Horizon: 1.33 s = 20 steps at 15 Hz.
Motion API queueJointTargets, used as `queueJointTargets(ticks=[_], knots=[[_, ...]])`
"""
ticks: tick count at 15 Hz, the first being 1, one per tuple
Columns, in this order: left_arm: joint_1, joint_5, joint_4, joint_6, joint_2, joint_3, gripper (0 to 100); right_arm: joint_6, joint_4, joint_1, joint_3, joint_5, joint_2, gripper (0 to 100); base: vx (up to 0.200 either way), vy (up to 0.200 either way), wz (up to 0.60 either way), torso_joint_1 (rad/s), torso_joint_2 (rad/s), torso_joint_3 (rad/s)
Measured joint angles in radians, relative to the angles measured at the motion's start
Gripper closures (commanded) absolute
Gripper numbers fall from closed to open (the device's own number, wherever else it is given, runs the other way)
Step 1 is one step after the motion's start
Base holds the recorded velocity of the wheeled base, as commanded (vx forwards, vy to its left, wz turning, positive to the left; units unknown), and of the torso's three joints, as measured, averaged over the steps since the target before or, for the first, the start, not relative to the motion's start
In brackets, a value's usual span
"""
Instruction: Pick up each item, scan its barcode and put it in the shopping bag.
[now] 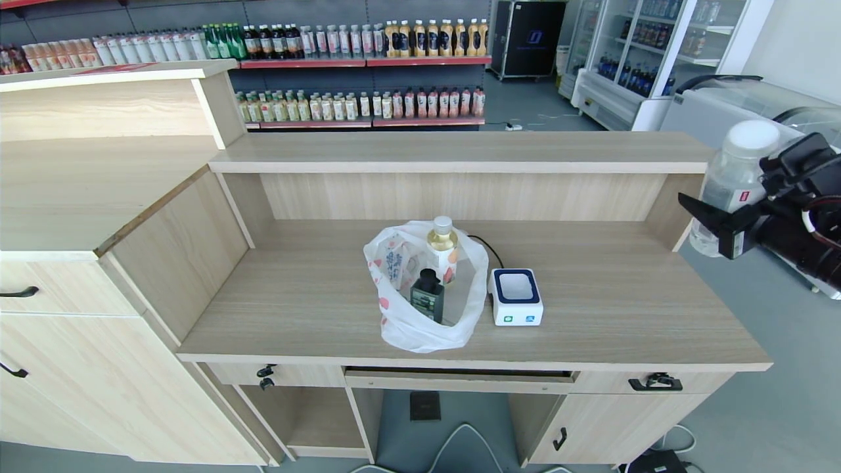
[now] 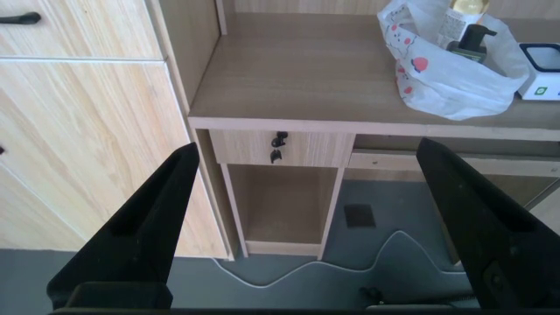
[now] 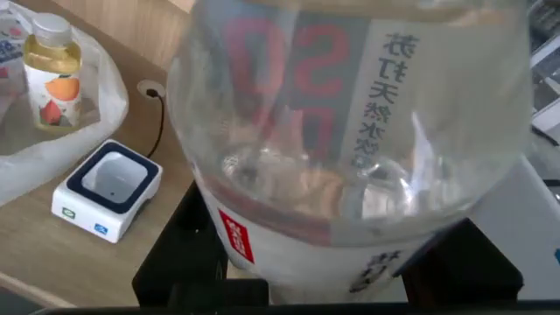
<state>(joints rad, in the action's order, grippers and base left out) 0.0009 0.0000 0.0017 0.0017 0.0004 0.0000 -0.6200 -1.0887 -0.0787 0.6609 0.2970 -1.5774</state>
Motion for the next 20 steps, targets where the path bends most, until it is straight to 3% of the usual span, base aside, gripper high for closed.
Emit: queueJointTargets(ticks=[2, 5, 10, 12, 20], knots=[[0.000, 0.000, 0.000, 0.000, 0.000, 0.000, 0, -0.073, -0.276, -0.009, -0.054, 0.001, -0.121, 100, 0.000, 0.000, 0.00, 0.000, 0.00, 0.000], [0.001, 0.000, 0.000, 0.000, 0.000, 0.000, 0, -0.209, -0.452, -0.011, -0.093, 0.007, -0.267, 100, 0.000, 0.000, 0.00, 0.000, 0.00, 0.000], [0.000, 0.000, 0.000, 0.000, 0.000, 0.000, 0, -0.303, -0.481, -0.012, -0.085, 0.088, -0.390, 100, 0.000, 0.000, 0.12, 0.000, 0.00, 0.000], [0.000, 0.000, 0.000, 0.000, 0.000, 0.000, 0, -0.351, -0.482, -0.014, -0.048, 0.178, -0.421, 100, 0.000, 0.000, 0.60, 0.002, 0.00, 0.005], [-0.001, 0.000, 0.000, 0.000, 0.000, 0.000, 0, -0.392, -0.483, -0.045, 0.074, 0.479, -0.536, 100, 0.000, 0.000, 0.00, 0.000, 0.00, 0.000]])
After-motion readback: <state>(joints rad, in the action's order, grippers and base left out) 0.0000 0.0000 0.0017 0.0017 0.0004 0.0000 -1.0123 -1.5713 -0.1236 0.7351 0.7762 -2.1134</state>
